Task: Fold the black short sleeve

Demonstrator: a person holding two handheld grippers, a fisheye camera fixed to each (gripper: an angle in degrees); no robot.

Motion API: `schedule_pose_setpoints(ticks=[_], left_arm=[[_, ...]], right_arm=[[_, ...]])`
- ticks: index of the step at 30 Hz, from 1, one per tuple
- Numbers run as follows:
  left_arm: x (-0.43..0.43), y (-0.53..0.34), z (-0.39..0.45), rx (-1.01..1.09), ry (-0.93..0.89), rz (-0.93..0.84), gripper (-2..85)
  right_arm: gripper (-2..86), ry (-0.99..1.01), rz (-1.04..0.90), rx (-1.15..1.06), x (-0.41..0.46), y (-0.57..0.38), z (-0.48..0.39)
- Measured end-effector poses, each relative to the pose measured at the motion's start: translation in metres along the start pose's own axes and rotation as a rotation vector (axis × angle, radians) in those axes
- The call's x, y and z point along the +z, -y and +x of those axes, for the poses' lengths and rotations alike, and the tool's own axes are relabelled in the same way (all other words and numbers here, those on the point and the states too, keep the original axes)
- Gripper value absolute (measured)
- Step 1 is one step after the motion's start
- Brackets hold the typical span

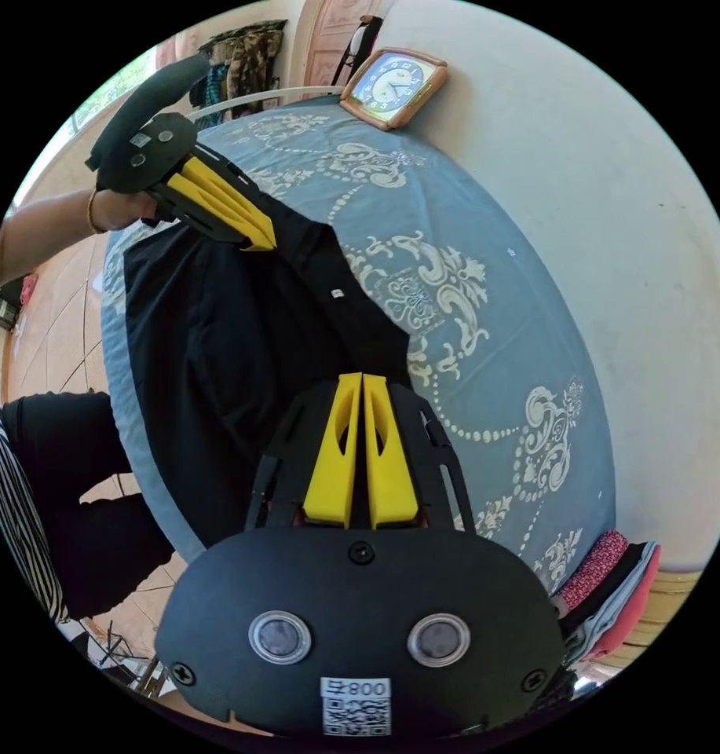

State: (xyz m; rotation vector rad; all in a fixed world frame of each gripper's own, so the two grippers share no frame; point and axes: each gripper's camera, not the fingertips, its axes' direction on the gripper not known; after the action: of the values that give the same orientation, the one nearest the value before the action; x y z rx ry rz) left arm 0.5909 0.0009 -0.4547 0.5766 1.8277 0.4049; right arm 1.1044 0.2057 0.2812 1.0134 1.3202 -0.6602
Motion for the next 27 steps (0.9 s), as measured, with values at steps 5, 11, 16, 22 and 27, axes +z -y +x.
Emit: schedule_pose_setpoints(ticks=[5,11,16,22,27], left_arm=[[0.0,0.02,-0.078,-0.151,0.014,0.04,2.8],[-0.016,-0.033,-0.14,-0.299,-0.136,0.114,5.8],[-0.031,-0.121,-0.137,-0.332,-0.248,0.061,6.3],[-0.038,-0.205,-0.149,-0.53,-0.381,-0.001,6.6],[-0.027,-0.251,-0.209,-0.793,-0.626,0.085,6.6]], right_arm=[[2.6,0.053,-0.046,0.113,0.036,0.005,0.063],[5.7,0.192,0.003,0.285,0.066,-0.056,0.107],[5.7,0.253,0.032,0.322,0.079,-0.136,0.09],[6.0,0.409,0.025,0.554,0.117,-0.231,0.086],[6.1,0.694,0.133,0.788,0.168,-0.299,0.112]])
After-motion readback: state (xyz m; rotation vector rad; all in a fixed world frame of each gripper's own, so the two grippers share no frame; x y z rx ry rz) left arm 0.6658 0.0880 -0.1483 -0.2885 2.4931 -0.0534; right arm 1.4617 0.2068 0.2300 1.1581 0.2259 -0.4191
